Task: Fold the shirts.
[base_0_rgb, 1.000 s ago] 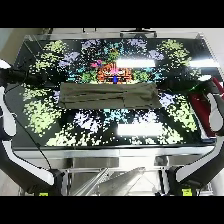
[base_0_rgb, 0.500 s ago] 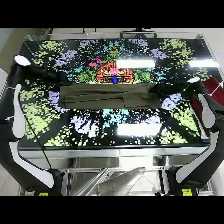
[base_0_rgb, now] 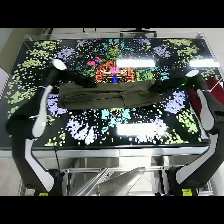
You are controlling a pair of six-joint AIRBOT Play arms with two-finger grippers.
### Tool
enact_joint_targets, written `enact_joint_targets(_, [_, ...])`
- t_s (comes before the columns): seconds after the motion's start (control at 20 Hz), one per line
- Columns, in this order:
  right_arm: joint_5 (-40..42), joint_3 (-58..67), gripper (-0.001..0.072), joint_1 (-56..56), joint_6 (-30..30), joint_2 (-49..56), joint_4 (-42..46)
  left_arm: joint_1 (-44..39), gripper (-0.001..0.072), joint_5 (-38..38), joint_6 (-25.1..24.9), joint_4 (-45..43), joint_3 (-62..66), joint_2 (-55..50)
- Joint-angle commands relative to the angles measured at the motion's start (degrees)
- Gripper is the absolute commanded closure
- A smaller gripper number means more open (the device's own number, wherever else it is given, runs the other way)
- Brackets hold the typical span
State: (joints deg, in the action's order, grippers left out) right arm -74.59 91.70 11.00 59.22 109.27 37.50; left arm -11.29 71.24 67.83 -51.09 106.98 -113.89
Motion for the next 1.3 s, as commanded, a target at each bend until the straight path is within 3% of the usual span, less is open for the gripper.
enact_joint_targets(0.0, [-6.12, 3.58, 0.0689, -0.90, 3.65, -6.19, -3.69, -7.54, 0.0706, -2.54, 4.83, -3.34, 5.64, -7.21])
enact_joint_targets(0.25, [-11.37, 4.07, 0.0689, -2.67, 5.51, -12.57, -10.34, -15.13, 0.0705, -9.57, 13.33, -4.79, 11.52, -14.56])
enact_joint_targets(0.45, [-11.17, 4.20, 0.0689, -4.15, 7.26, -14.47, -10.34, -17.29, 0.0705, -11.23, 13.70, -4.42, 8.96, -14.53])
enact_joint_targets(0.6, [-10.34, 4.22, 0.0689, -6.08, 8.37, -14.45, -10.32, -16.41, 0.0705, -5.35, 13.68, -1.11, 12.98, -13.29])
enact_joint_targets(0.8, [-5.60, 4.24, 0.0689, -11.45, 10.23, -14.43, -10.32, -9.09, 0.0705, 6.95, 13.66, 0.04, 12.26, -0.98])
enact_joint_targets(1.0, [8.44, 4.24, 0.0689, -23.82, 12.15, -12.90, -10.32, 2.95, 0.0705, 13.94, 13.73, 0.09, 5.03, 14.62])
enact_joint_targets(1.2, [37.55, 4.44, 0.0688, -42.86, 6.34, -4.44, -13.49, 12.09, 0.0704, 11.54, 13.66, 0.11, 0.31, 21.77])
enact_joint_targets(1.25, [45.79, 4.74, 0.0580, -47.01, 2.38, -1.36, -18.08, 13.84, 0.0704, 11.21, 13.53, 0.11, -1.01, 22.43])
